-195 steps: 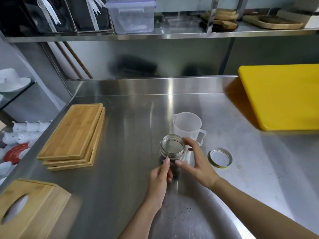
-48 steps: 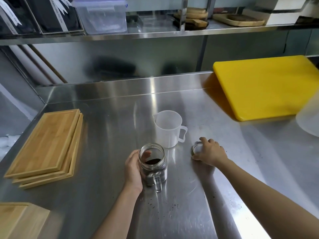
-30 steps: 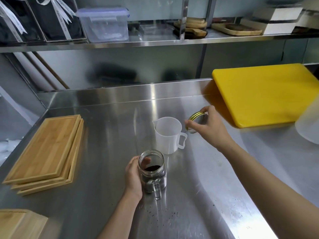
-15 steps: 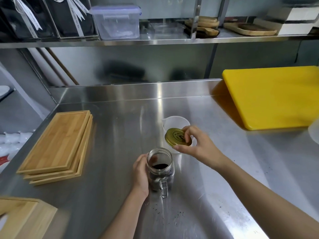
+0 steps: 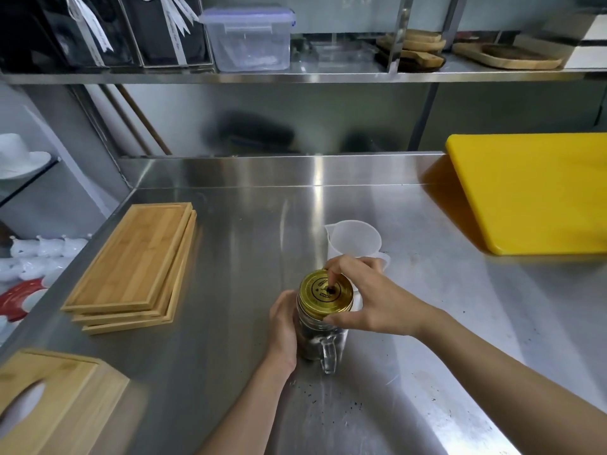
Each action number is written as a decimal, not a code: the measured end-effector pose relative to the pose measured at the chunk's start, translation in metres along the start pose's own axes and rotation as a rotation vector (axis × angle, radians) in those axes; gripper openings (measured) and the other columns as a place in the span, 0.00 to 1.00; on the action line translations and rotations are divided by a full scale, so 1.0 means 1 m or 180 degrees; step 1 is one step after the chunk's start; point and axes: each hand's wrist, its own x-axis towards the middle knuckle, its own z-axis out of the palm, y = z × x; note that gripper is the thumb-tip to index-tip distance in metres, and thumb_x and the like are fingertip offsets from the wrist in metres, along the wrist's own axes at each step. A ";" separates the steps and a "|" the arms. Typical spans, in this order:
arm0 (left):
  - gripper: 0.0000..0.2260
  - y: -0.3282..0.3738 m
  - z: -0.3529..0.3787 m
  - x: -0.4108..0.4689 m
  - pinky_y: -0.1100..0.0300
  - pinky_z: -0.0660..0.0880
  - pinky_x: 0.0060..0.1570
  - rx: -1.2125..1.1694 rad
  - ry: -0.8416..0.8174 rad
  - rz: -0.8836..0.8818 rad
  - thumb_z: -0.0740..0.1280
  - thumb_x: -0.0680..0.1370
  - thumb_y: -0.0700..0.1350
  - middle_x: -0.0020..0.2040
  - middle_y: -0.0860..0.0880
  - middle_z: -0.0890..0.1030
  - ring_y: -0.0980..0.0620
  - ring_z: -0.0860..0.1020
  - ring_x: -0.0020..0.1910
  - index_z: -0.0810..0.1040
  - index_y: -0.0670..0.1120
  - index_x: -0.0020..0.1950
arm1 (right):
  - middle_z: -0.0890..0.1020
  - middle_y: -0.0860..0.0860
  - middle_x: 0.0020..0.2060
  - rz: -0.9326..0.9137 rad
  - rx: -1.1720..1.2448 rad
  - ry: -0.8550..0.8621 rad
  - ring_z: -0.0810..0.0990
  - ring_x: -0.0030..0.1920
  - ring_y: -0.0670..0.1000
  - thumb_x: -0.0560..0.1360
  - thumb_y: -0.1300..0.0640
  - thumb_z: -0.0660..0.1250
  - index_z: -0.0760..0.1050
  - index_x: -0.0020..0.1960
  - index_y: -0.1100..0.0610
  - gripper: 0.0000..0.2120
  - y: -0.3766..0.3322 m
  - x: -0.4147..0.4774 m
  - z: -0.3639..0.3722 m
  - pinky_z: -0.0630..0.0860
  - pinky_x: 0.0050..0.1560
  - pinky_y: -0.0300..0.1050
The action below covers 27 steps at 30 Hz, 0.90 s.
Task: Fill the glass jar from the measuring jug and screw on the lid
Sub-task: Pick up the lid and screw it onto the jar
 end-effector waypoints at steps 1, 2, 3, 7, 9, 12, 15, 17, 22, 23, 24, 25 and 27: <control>0.10 0.000 0.000 -0.001 0.56 0.72 0.39 0.0022 -0.0033 0.0049 0.61 0.75 0.44 0.34 0.46 0.78 0.50 0.75 0.35 0.76 0.43 0.36 | 0.75 0.55 0.54 -0.0019 -0.0054 -0.0020 0.63 0.50 0.44 0.69 0.54 0.75 0.69 0.53 0.59 0.20 0.000 0.001 0.001 0.56 0.57 0.36; 0.10 0.001 -0.001 -0.001 0.57 0.72 0.38 0.0031 -0.0070 0.0090 0.62 0.74 0.46 0.34 0.46 0.78 0.51 0.76 0.35 0.76 0.43 0.35 | 0.75 0.55 0.54 -0.0030 -0.0101 -0.0033 0.63 0.50 0.44 0.69 0.54 0.75 0.69 0.53 0.59 0.20 0.001 0.001 0.001 0.56 0.57 0.36; 0.10 0.001 -0.002 -0.001 0.57 0.72 0.38 0.0042 -0.0104 0.0099 0.63 0.71 0.48 0.34 0.47 0.78 0.51 0.76 0.34 0.77 0.44 0.35 | 0.75 0.55 0.54 -0.0042 -0.0141 -0.0046 0.63 0.50 0.44 0.69 0.53 0.75 0.69 0.53 0.59 0.20 0.002 0.002 0.002 0.55 0.56 0.35; 0.14 -0.002 -0.009 0.001 0.52 0.73 0.49 0.0083 -0.0405 0.0067 0.63 0.72 0.53 0.40 0.44 0.82 0.48 0.79 0.43 0.81 0.44 0.40 | 0.74 0.53 0.54 -0.0072 -0.0268 -0.0122 0.62 0.50 0.44 0.69 0.52 0.74 0.69 0.54 0.57 0.20 0.005 0.004 0.003 0.56 0.57 0.38; 0.21 -0.002 -0.014 -0.001 0.52 0.73 0.57 0.0007 -0.0779 0.0003 0.59 0.76 0.58 0.50 0.42 0.83 0.45 0.79 0.53 0.81 0.42 0.51 | 0.74 0.51 0.54 -0.0119 -0.0323 -0.0184 0.63 0.51 0.44 0.69 0.50 0.74 0.69 0.56 0.55 0.21 0.007 0.006 0.005 0.57 0.59 0.39; 0.33 0.000 -0.022 -0.007 0.60 0.75 0.55 -0.0016 -0.1254 0.0170 0.64 0.69 0.66 0.56 0.45 0.82 0.49 0.78 0.58 0.74 0.42 0.63 | 0.74 0.47 0.54 -0.0233 -0.0385 -0.0304 0.66 0.54 0.44 0.69 0.46 0.71 0.68 0.59 0.49 0.23 0.008 0.011 0.006 0.56 0.61 0.41; 0.38 0.001 -0.028 -0.014 0.62 0.71 0.59 0.0423 -0.1521 0.0466 0.69 0.65 0.66 0.59 0.48 0.79 0.51 0.76 0.61 0.70 0.44 0.66 | 0.74 0.47 0.55 -0.0262 -0.0314 -0.0385 0.67 0.55 0.41 0.69 0.47 0.70 0.68 0.62 0.47 0.24 0.006 0.013 0.004 0.57 0.62 0.41; 0.40 0.002 -0.030 -0.019 0.63 0.70 0.60 0.0642 -0.1698 0.0585 0.74 0.64 0.61 0.62 0.46 0.76 0.52 0.74 0.63 0.64 0.44 0.69 | 0.74 0.47 0.56 -0.0285 -0.0315 -0.0415 0.67 0.57 0.41 0.69 0.49 0.71 0.67 0.63 0.46 0.25 0.006 0.014 0.003 0.59 0.63 0.44; 0.37 -0.004 -0.026 -0.022 0.51 0.71 0.64 0.1241 -0.1536 0.0829 0.77 0.62 0.52 0.65 0.45 0.69 0.52 0.72 0.65 0.61 0.59 0.65 | 0.74 0.46 0.59 -0.0416 -0.0435 -0.0555 0.66 0.59 0.39 0.68 0.51 0.72 0.68 0.65 0.47 0.27 0.003 0.013 0.000 0.63 0.63 0.51; 0.37 -0.005 -0.025 -0.022 0.50 0.71 0.65 0.1371 -0.1419 0.0889 0.77 0.61 0.54 0.65 0.45 0.68 0.52 0.71 0.65 0.61 0.61 0.64 | 0.74 0.46 0.60 -0.0435 -0.0475 -0.0593 0.65 0.59 0.38 0.69 0.52 0.72 0.68 0.66 0.47 0.27 0.002 0.013 -0.002 0.63 0.64 0.50; 0.37 -0.006 -0.024 -0.022 0.51 0.71 0.65 0.1471 -0.1318 0.0955 0.77 0.61 0.55 0.65 0.46 0.68 0.53 0.70 0.65 0.61 0.63 0.64 | 0.73 0.46 0.62 -0.0446 -0.0521 -0.0632 0.63 0.59 0.36 0.69 0.53 0.72 0.68 0.67 0.47 0.28 0.002 0.013 -0.004 0.62 0.64 0.49; 0.36 -0.007 -0.023 -0.021 0.52 0.71 0.65 0.1580 -0.1244 0.0999 0.77 0.61 0.57 0.65 0.48 0.68 0.54 0.70 0.66 0.61 0.64 0.63 | 0.73 0.46 0.63 -0.0462 -0.0566 -0.0670 0.62 0.59 0.36 0.69 0.54 0.72 0.68 0.67 0.47 0.28 0.001 0.014 -0.005 0.61 0.64 0.49; 0.36 -0.009 -0.023 -0.021 0.52 0.71 0.65 0.1759 -0.1166 0.1046 0.76 0.61 0.58 0.64 0.50 0.69 0.54 0.70 0.65 0.61 0.64 0.63 | 0.72 0.46 0.64 -0.0502 -0.0661 -0.0728 0.63 0.62 0.39 0.69 0.52 0.72 0.67 0.68 0.46 0.29 0.001 0.015 -0.008 0.60 0.65 0.49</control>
